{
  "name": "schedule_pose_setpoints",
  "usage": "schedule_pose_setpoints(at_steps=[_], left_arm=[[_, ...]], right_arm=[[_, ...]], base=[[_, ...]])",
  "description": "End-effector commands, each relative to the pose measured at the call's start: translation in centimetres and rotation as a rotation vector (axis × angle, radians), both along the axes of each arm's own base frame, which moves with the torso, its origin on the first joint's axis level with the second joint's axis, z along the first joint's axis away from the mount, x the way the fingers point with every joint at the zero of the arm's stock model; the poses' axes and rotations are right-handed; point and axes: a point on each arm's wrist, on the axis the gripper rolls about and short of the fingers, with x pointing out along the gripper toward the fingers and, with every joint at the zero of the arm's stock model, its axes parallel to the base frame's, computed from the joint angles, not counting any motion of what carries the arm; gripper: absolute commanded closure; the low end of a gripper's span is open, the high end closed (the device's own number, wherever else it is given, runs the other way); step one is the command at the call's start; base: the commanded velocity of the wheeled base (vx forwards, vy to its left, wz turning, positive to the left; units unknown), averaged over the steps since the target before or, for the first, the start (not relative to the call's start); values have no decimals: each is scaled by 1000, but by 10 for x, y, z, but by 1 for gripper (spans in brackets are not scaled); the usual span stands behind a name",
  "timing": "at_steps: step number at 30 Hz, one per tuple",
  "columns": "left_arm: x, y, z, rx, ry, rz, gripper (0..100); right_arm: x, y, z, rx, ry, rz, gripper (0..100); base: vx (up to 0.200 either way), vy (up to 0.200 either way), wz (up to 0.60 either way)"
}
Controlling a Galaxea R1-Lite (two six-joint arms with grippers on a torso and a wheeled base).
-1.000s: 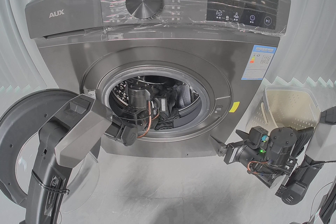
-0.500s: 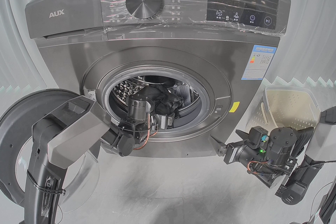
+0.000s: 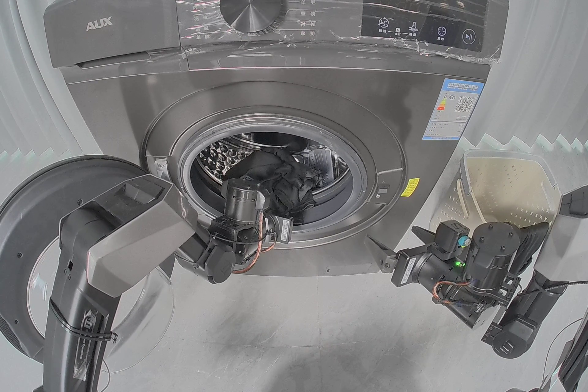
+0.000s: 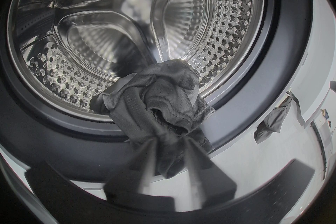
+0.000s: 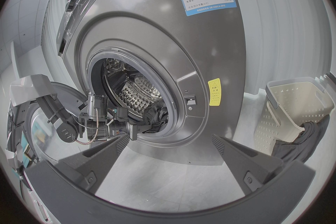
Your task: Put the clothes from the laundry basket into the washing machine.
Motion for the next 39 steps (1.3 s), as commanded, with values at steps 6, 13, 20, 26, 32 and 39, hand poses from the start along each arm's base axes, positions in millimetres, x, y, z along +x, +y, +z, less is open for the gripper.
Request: schedule_pose_setpoints(at_steps=[6,13,20,26,32,39], left_arm=[[25,-5,22,-75,-123,43,100],[64,0,40,-155,-302,152,100],[83,2,51,-192,-380,191,100],[82,2,41,-177,-354,190,100],[65,-5,35,-159,-288,168,0],[17,-18,29,-111,-136,12,0]], right_arm=[[0,0,1,0,-3,0,0],[0,0,1,0,-3,0,0],[1,1,1,4,-4,3,0],[1,1,1,5,-5,5,0],[2,-2,1,3,-3,-5,0],[2,-1,0,0,1,-3,0]], base=[[0,0,0],[0,0,0],[0,0,0],[0,0,0],[0,0,0],[0,0,0]])
